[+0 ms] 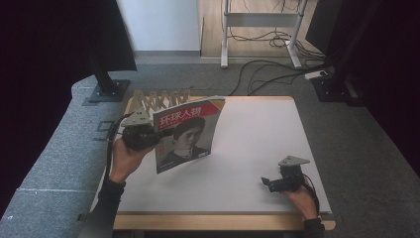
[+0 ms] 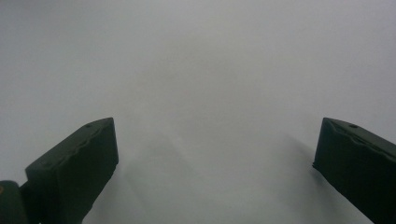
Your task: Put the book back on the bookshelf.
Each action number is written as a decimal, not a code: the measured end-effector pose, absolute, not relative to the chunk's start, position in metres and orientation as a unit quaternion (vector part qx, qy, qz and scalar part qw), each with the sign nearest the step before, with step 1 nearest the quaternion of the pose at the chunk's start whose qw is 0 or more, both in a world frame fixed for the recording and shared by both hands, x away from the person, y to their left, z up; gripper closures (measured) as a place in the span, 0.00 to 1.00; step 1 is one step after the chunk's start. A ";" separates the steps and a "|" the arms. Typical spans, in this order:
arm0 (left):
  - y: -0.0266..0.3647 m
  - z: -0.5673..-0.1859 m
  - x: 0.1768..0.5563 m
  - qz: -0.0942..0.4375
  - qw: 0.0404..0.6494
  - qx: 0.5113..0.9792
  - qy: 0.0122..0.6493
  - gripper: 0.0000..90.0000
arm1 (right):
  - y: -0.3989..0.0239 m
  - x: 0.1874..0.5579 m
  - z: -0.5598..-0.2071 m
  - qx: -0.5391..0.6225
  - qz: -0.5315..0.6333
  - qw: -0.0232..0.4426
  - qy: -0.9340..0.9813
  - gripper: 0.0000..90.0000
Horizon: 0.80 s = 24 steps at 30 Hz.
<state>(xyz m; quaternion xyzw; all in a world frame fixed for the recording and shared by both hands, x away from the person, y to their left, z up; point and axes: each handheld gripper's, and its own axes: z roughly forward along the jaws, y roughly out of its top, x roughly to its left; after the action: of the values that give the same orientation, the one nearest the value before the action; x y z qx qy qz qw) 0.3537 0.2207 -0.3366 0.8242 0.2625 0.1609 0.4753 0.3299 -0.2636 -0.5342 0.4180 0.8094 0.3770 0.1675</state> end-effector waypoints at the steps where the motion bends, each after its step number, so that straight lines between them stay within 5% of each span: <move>1: 0.223 -0.336 0.353 0.161 0.475 0.824 0.265 0.97 | -0.264 0.330 -0.534 0.418 0.376 0.167 0.810 0.00; 24: 0.280 -0.325 0.351 0.217 0.460 0.785 0.353 0.97 | -0.258 0.331 -0.537 0.414 0.354 0.173 0.820 0.00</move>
<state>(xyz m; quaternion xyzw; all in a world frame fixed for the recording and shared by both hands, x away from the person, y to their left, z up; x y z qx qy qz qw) 0.3514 0.2797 -0.3254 0.7852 0.3527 0.2171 0.4604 0.3312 -0.2585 -0.5366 0.4144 0.8205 0.3537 0.1731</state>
